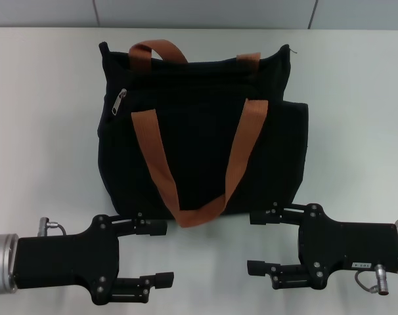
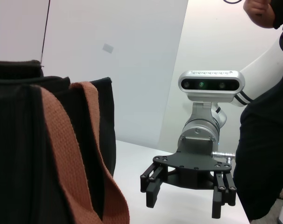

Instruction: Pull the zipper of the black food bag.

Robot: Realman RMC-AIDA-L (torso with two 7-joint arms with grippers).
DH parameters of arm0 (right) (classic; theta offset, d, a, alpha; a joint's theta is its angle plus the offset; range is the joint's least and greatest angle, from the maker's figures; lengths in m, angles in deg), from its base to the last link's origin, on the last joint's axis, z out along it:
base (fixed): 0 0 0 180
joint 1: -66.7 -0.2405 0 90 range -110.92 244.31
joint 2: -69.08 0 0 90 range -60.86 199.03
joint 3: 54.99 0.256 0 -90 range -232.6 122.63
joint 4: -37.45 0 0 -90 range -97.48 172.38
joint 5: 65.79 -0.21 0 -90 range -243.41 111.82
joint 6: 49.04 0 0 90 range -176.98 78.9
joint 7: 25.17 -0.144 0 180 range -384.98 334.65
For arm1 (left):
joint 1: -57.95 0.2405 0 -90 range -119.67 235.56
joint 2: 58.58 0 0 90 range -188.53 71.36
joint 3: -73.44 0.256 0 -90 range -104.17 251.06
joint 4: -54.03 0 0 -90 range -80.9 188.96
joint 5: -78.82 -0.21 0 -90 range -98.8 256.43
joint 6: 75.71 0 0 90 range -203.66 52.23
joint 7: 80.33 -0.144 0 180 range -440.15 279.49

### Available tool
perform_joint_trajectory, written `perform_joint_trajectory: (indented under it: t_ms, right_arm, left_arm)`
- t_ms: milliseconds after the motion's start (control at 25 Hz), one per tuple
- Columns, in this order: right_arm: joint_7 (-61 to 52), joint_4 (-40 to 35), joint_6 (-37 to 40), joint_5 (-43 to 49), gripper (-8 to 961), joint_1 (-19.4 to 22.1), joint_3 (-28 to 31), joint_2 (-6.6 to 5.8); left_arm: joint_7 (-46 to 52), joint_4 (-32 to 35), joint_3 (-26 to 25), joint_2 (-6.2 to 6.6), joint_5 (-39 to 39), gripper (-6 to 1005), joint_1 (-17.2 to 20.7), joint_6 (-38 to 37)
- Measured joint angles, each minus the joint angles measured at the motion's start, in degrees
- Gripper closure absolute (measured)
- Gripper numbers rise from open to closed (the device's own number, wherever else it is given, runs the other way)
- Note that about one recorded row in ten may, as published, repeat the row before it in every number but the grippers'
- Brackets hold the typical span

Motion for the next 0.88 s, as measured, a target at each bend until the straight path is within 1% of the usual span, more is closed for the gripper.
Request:
perform_joint_trajectory:
  t_ms: [440, 640, 680, 720, 880]
  right_arm:
    - [0.0, 0.0, 0.02, 0.0, 172, -0.05, 0.0, 0.0]
    - [-0.07, 0.0, -0.47, -0.01, 172, -0.08, 0.0, 0.0]
    - [-0.12, 0.0, -0.6, -0.01, 172, -0.08, 0.0, 0.0]
    - [-0.16, 0.0, -0.68, -0.01, 172, -0.08, 0.0, 0.0]
    - [-0.31, 0.0, -0.75, -0.01, 172, -0.08, 0.0, 0.0]
  left_arm:
    - [0.28, 0.0, -0.15, 0.12, 0.0, 255, 0.03, -0.21]
    - [0.57, -0.01, -0.91, 0.11, 0.41, 268, 0.07, -1.85]
    - [0.58, -0.01, -1.82, 0.03, 0.64, 270, 0.07, -2.77]
    - [0.56, -0.01, -4.09, -0.32, 0.84, 272, 0.08, -4.49]
    - [-1.09, 0.09, -9.28, -1.18, 0.93, 282, 0.15, -9.79]
